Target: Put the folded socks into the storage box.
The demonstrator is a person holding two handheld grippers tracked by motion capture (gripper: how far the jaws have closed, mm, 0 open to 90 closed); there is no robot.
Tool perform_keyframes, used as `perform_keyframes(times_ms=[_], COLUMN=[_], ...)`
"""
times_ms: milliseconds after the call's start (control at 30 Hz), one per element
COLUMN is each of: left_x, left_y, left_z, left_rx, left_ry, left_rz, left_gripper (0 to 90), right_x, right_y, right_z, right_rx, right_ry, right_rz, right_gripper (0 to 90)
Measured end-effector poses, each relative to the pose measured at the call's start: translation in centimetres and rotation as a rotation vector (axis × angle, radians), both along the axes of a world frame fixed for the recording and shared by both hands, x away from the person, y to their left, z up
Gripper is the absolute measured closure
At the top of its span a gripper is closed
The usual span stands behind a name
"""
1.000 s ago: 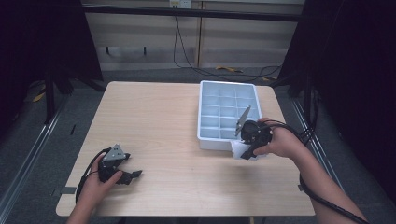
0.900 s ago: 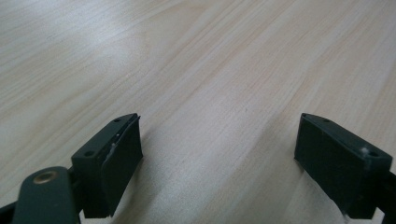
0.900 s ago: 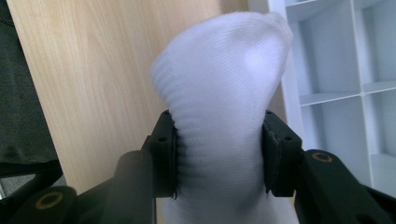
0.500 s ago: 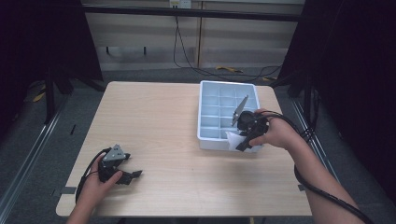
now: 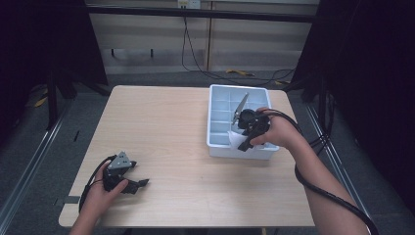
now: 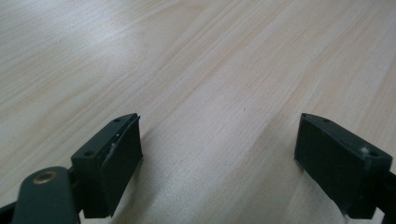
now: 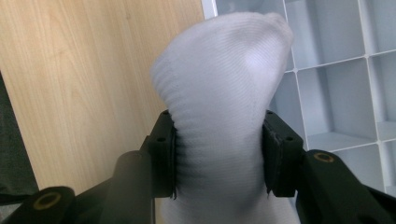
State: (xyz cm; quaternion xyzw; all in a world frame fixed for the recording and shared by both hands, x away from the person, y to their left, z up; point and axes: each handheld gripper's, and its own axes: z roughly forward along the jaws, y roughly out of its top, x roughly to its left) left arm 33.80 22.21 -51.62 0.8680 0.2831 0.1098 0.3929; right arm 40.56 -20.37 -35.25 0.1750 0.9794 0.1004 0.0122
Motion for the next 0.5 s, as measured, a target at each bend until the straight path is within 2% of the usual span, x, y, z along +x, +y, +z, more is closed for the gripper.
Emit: perform_keyframes(times_ms=[133,200,500], left_x=[0.0,0.0,-0.1], left_y=[0.0,0.0,0.0], left_z=[0.0,0.0,0.0], left_rx=[0.0,0.0,0.005], left_ry=[0.0,-0.001,-0.001], left_rz=[0.0,-0.002,-0.002], left_gripper=[14.5,14.6,14.6], right_x=[0.6,0.9,2.3], right_y=[1.0,1.5,2.6], right_z=[0.0,0.1,0.0], right_rx=[-0.009,0.002,-0.005], right_ry=[-0.02,-0.027,-0.049], right_rz=[0.02,0.016,-0.012], right_gripper=[53.8,53.8,53.8])
